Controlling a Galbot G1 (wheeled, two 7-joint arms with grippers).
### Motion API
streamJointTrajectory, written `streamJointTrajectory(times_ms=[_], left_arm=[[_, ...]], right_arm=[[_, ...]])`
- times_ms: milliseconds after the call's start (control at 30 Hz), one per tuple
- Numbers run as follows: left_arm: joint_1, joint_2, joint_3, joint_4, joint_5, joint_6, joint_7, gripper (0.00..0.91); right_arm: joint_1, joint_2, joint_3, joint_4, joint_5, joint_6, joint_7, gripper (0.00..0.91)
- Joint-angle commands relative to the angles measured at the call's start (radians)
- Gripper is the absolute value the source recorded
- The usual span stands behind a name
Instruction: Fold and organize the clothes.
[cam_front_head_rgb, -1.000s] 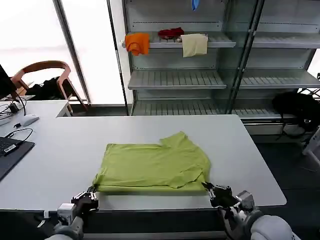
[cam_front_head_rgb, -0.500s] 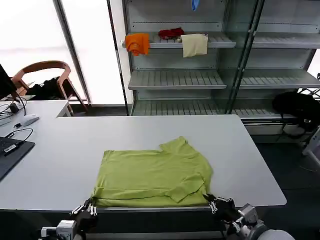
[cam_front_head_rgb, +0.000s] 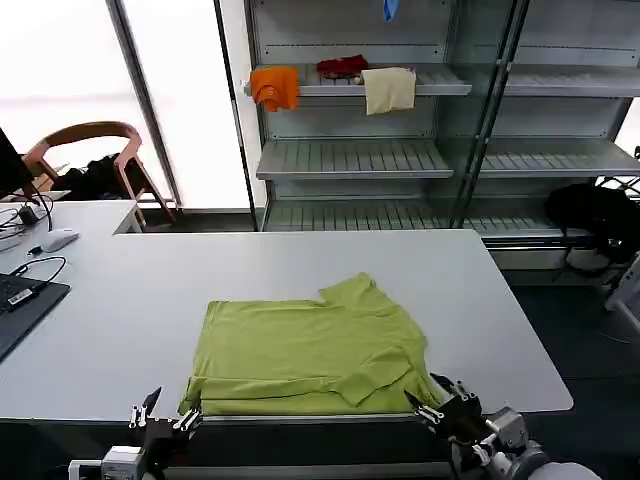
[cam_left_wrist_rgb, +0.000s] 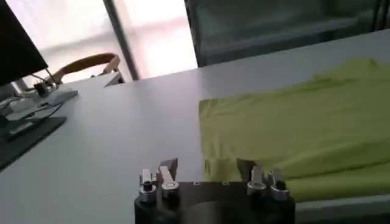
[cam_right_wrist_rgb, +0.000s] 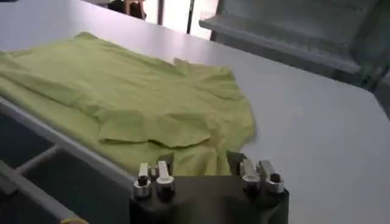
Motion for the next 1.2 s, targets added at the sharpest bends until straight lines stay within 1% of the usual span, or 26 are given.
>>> streamJointTrajectory(times_ms=[33, 100, 133, 233, 333, 367, 400, 433, 533, 633, 667, 733, 833, 1000, 1100, 1200], left_arm=[[-0.145, 0.014, 0.001, -0.045, -0.088, 0.001, 0.028, 0.907], [-0.204, 0.019, 0.000, 0.004, -0.131, -0.004, 0.044, 0.907], [-0.255, 0.024, 0.000, 0.055, -0.161, -0.018, 0.079, 0.907], [-0.339, 0.032, 0.007, 0.127, -0.221, -0.038, 0.162, 0.907], [-0.425, 0.028, 0.020, 0.216, -0.231, -0.061, 0.222, 0.907], [-0.458, 0.024, 0.025, 0.247, -0.232, -0.069, 0.226, 0.907], [-0.484, 0.022, 0.028, 0.274, -0.239, -0.075, 0.229, 0.907], [-0.510, 0.021, 0.029, 0.306, -0.248, -0.076, 0.235, 0.907], [-0.562, 0.022, 0.036, 0.377, -0.267, -0.085, 0.258, 0.907], [-0.616, 0.024, 0.048, 0.439, -0.273, -0.081, 0.280, 0.907], [-0.636, 0.024, 0.051, 0.485, -0.274, -0.077, 0.281, 0.907], [-0.671, 0.024, 0.058, 0.522, -0.289, -0.054, 0.282, 0.907], [-0.704, 0.026, 0.071, 0.569, -0.293, -0.027, 0.292, 0.907], [-0.750, 0.024, 0.087, 0.641, -0.293, 0.002, 0.309, 0.907], [-0.774, 0.024, 0.097, 0.679, -0.293, 0.003, 0.323, 0.907], [-0.799, 0.021, 0.103, 0.723, -0.295, 0.003, 0.334, 0.907]], right_arm=[[0.108, 0.006, 0.062, -0.011, 0.038, -0.014, 0.025, 0.907], [0.219, 0.029, 0.020, -0.065, 0.033, -0.012, 0.014, 0.907], [0.292, 0.049, -0.012, -0.120, 0.027, -0.008, 0.006, 0.907], [0.480, 0.095, -0.124, -0.238, 0.029, 0.013, -0.043, 0.907], [0.665, 0.136, -0.225, -0.357, 0.033, 0.020, -0.086, 0.907], [0.696, 0.147, -0.242, -0.381, 0.034, 0.019, -0.093, 0.907], [0.754, 0.175, -0.278, -0.431, 0.038, 0.016, -0.109, 0.907], [0.784, 0.185, -0.303, -0.459, 0.040, 0.011, -0.114, 0.907], [0.894, 0.240, -0.407, -0.572, 0.040, 0.001, -0.154, 0.907], [0.999, 0.296, -0.489, -0.681, 0.040, -0.012, -0.176, 0.907], [1.030, 0.318, -0.510, -0.717, 0.042, -0.020, -0.179, 0.907], [1.081, 0.368, -0.542, -0.781, 0.042, -0.043, -0.187, 0.907], [1.138, 0.426, -0.583, -0.873, 0.029, -0.044, -0.198, 0.907], [1.178, 0.514, -0.603, -0.995, -0.005, -0.044, -0.204, 0.907], [1.187, 0.547, -0.604, -1.060, -0.027, -0.044, -0.216, 0.907], [1.190, 0.557, -0.604, -1.091, -0.037, -0.044, -0.225, 0.907]])
